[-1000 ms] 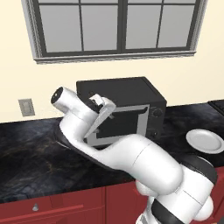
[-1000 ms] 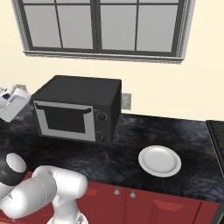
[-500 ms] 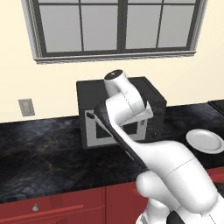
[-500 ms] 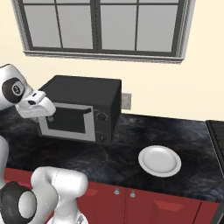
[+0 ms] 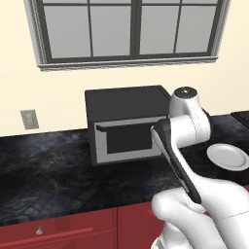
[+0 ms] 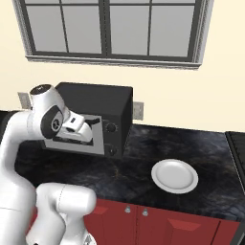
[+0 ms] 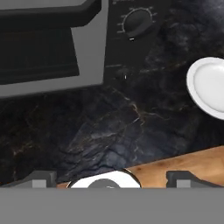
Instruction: Pick up the bagel from the plate, place it on the toaster oven rack, close the door, and set the timer.
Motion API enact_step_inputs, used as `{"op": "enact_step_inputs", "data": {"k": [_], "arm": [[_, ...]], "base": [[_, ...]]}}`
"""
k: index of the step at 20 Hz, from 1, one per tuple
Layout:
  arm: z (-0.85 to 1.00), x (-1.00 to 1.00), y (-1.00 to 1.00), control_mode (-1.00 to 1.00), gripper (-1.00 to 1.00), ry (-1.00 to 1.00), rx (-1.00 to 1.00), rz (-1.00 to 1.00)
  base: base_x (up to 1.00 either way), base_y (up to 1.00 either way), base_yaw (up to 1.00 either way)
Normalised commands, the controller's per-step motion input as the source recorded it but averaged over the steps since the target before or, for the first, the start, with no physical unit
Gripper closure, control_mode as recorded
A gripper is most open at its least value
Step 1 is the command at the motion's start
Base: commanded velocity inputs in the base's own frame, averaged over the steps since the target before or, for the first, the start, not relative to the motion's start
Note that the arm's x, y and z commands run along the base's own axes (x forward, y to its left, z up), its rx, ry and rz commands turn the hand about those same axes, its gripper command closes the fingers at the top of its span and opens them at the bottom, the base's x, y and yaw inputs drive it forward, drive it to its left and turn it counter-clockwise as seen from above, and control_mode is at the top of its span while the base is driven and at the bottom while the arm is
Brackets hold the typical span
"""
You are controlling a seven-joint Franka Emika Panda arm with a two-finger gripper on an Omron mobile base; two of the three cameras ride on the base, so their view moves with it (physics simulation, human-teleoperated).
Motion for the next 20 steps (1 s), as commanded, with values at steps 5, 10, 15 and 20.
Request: {"op": "enact_step_inputs", "data": {"k": [5, 10, 15, 20], "arm": [[-0.27, 0.0, -0.84, -1.0, -1.0, -0.1, 0.08, 0.13], [-0.36, 0.06, -0.54, -1.0, -1.0, -0.17, 0.08, 0.16], [-0.4, 0.35, -0.23, -1.0, -1.0, -0.14, 0.06, 0.16], [-0.33, 0.58, 0.0, -1.0, -1.0, 0.0, 0.09, 0.09]], "base": [[0.0, 0.0, 0.0], [0.0, 0.0, 0.0], [0.0, 0.0, 0.0], [0.0, 0.0, 0.0]]}}
